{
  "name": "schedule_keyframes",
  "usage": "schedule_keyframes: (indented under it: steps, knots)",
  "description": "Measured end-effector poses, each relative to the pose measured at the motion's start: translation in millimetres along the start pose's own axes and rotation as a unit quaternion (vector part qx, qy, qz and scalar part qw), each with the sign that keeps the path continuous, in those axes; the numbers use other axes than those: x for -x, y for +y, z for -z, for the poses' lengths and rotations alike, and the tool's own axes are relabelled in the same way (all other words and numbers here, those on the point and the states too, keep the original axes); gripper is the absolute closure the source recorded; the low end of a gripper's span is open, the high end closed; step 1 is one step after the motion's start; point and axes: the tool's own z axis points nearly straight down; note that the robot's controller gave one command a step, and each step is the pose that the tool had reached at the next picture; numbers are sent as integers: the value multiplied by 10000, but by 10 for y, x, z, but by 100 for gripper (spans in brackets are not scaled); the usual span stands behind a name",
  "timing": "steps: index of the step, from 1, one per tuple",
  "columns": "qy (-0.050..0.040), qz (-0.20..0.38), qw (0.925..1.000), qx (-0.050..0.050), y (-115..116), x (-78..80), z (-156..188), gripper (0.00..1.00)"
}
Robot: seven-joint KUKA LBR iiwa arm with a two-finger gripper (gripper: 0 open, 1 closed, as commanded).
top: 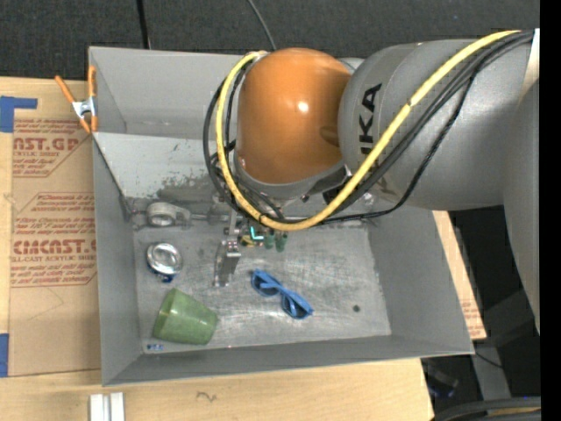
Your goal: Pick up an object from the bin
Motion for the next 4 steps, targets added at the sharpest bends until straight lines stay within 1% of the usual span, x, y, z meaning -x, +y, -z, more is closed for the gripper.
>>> schedule_keyframes:
  steps: [1,2,3,4]
  knots:
    - [13,-515,9987,-10,-466,-316,-1584,0]
    - [-107,-1546,9879,48,-1414,-422,-1647,0]
    - [-55,-1449,9894,-7,-2050,-164,-1313,0]
    - [-31,-1431,9897,9,-2016,-178,-1330,100]
